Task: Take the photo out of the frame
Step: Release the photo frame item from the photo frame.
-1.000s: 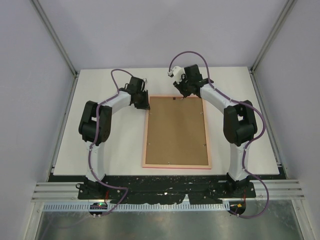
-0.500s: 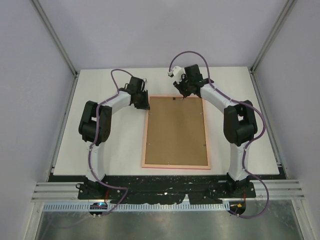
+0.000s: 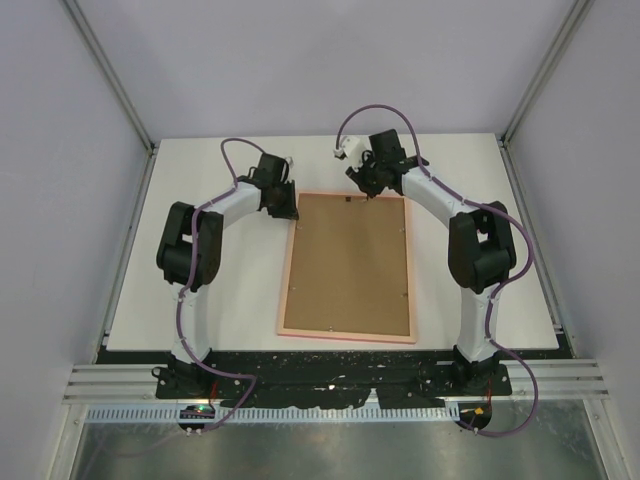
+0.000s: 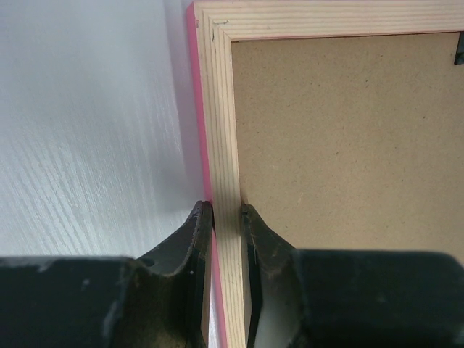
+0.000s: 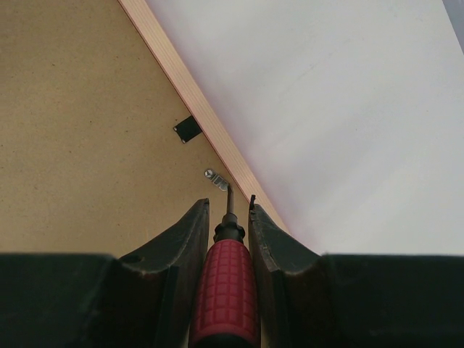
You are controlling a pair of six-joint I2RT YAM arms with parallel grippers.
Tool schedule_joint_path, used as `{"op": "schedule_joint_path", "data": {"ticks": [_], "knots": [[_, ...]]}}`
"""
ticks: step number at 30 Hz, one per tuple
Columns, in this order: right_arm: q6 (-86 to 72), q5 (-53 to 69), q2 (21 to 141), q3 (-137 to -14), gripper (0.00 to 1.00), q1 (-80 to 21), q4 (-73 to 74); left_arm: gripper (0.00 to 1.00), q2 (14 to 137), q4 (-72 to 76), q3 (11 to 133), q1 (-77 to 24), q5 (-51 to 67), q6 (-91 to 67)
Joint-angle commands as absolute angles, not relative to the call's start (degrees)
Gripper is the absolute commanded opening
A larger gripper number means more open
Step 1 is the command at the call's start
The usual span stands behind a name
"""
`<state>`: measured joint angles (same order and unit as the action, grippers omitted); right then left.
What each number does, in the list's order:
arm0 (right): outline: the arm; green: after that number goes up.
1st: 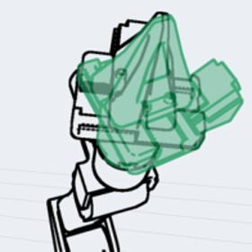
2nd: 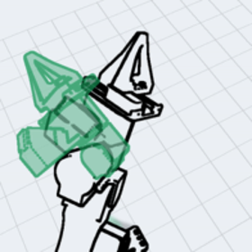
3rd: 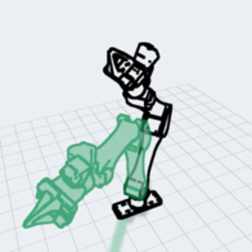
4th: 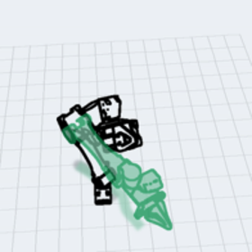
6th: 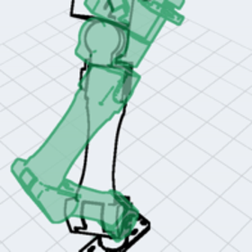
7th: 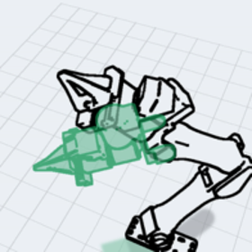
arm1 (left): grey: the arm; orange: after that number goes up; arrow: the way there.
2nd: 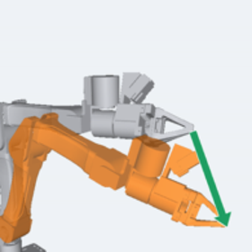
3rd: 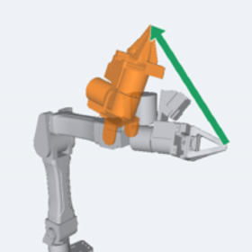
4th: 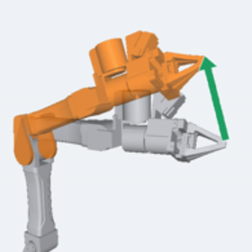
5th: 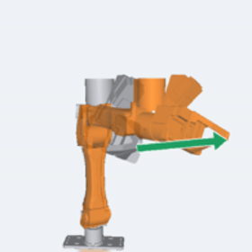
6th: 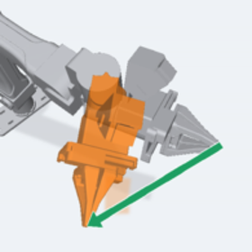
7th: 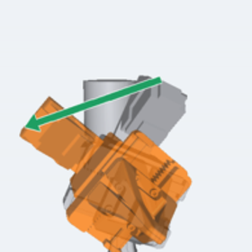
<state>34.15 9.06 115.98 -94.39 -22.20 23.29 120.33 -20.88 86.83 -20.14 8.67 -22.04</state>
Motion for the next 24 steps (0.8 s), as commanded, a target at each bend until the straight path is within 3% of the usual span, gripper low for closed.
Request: {"op": "schedule_joint_path", "data": {"ticks": [1,24], "knots": [[34.8,13.4,112.2,-95.3,0.08,-23.5,27.3,0.00,118.7,-21.6,85.9,-19.9,7.7,-21.4],[33.0,1.2,116.6,-98.4,0.08,-22.6,21.6,0.00,118.6,-21.4,85.6,-19.9,7.0,-21.6]]}}
